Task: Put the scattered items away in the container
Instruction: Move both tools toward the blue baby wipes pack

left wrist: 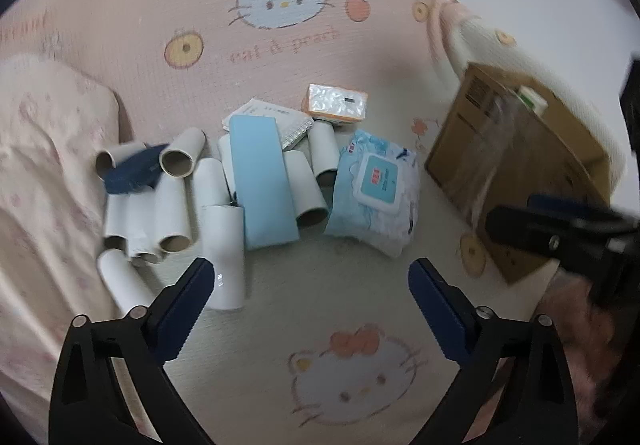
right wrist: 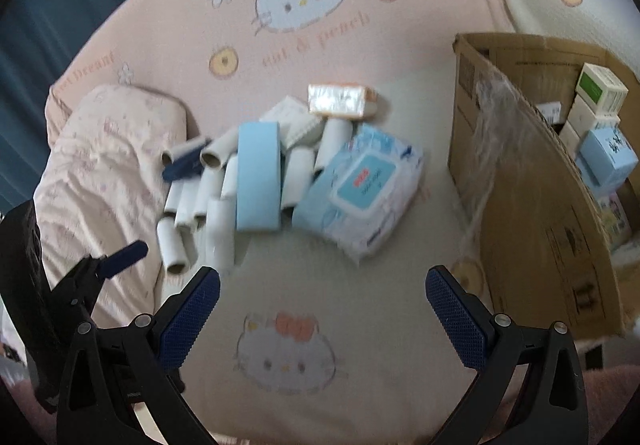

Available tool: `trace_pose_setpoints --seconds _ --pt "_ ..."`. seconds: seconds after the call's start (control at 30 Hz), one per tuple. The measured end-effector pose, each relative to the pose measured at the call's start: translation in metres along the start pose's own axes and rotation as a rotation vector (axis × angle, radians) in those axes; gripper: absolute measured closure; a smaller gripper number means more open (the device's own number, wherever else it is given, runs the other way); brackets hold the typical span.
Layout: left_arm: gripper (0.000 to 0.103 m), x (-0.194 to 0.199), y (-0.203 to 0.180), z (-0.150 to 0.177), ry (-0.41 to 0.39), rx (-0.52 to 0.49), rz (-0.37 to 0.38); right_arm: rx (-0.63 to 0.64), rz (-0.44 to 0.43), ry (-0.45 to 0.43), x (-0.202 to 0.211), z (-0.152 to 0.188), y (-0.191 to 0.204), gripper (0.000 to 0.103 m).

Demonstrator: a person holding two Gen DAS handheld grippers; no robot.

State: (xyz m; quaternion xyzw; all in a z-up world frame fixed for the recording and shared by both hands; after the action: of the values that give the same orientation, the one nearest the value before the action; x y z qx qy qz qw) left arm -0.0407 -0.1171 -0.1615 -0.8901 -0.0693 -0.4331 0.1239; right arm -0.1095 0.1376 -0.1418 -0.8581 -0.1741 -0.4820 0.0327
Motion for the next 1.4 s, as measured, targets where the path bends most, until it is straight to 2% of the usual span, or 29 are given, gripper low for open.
trace_pose_setpoints --seconds 0.2,0.33,0.37,0.43,0.5,0.53,0.73,0.87,1.07,1.17,1.4 --pt "0.024 -0.036 0.003 -0.005 0.059 0.118 0.109 -0.054 0.008 -0.033 -0.027 0.000 -0.014 0.000" --pt "0.027 -0.049 -0.002 -0.001 0.080 0.129 0.145 -0.082 0.001 -0.056 -0.038 0.007 -0.022 0.001" --pt "0.028 -0.051 -0.004 -0.002 0.074 0.119 0.150 -0.084 0.016 -0.055 -0.042 0.008 -0.024 0.004" --pt "0.032 -0.054 -0.010 -0.002 0.060 0.069 0.133 -0.081 0.022 -0.050 -0.048 0.010 -0.028 0.018" --pt "0.043 -0.059 -0.016 -0.003 0.046 0.026 0.117 -0.078 0.022 -0.026 -0.057 0.010 -0.031 0.055" --pt "0.045 -0.061 -0.017 -0.004 0.045 0.020 0.107 -0.073 0.032 -0.005 -0.063 0.011 -0.033 0.056" --pt "0.046 -0.077 -0.012 -0.012 0.065 0.086 0.126 -0.075 0.015 0.018 -0.080 0.019 -0.039 0.056" --pt "0.057 -0.094 -0.008 -0.018 0.082 0.114 0.120 -0.104 -0.006 0.029 -0.091 0.023 -0.047 0.056" --pt "0.064 -0.118 -0.011 -0.022 0.127 0.114 0.122 -0.150 -0.047 -0.003 -0.098 0.023 -0.053 0.056" --pt "0.074 -0.129 -0.016 -0.024 0.141 0.096 0.104 -0.155 -0.043 0.009 -0.107 0.024 -0.055 0.056" --pt "0.074 -0.143 -0.019 -0.029 0.164 0.063 0.073 -0.230 -0.086 0.063 -0.134 0.033 -0.068 0.056"
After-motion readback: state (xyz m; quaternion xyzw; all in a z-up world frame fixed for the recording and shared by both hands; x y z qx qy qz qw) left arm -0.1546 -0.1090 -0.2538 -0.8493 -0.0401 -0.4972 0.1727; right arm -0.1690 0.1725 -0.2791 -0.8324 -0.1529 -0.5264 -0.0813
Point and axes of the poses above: each gripper's, at about its wrist camera, not at the fingertips, and x roughly against the way its jaws point, y to its left, z to its underside, the point moved 2 cm from there along -x, roughly the way its jaws point, and after that the axes turned 5 degrees about x, right-handed, at the moved point
